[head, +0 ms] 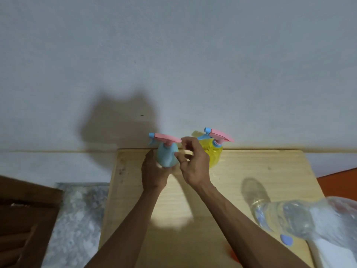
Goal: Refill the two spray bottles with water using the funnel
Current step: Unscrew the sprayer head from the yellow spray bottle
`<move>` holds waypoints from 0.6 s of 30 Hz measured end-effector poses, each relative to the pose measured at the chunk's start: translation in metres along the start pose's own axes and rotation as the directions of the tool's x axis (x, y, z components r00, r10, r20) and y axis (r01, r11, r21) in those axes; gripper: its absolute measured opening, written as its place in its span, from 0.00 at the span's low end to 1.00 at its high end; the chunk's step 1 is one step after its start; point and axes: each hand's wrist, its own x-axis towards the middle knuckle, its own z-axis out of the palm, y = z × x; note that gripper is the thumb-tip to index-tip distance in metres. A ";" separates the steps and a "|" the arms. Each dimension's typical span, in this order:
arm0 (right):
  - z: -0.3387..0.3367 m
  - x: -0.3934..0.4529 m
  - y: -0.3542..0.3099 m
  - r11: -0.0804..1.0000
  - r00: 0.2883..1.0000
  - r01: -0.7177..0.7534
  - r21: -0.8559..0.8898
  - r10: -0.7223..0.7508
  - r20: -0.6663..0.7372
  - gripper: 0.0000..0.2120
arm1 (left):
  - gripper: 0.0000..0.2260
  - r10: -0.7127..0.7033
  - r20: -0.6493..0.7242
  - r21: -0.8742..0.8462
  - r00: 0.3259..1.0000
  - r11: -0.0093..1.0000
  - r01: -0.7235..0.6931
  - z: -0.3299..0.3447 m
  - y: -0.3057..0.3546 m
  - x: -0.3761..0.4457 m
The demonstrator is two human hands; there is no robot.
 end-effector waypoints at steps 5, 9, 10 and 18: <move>-0.053 -0.028 0.016 0.981 0.929 -0.163 0.106 0.189 -0.317 0.16 | 0.17 -0.097 -0.003 -0.012 0.995 0.995 0.097 0.013 -0.001 -0.047; -0.083 -0.014 0.026 0.965 0.897 -0.242 0.097 0.260 -0.357 0.21 | 0.20 -0.029 0.181 -0.093 0.983 0.995 0.046 0.042 0.031 -0.059; -0.087 -0.008 0.025 0.966 0.907 -0.247 0.080 0.259 -0.333 0.24 | 0.24 -0.004 0.209 -0.116 0.978 0.993 0.029 0.049 0.042 -0.057; -0.089 0.022 0.030 0.966 0.941 -0.244 0.082 0.256 -0.221 0.23 | 0.31 0.137 0.312 -0.245 0.940 0.968 -0.059 0.081 0.083 -0.035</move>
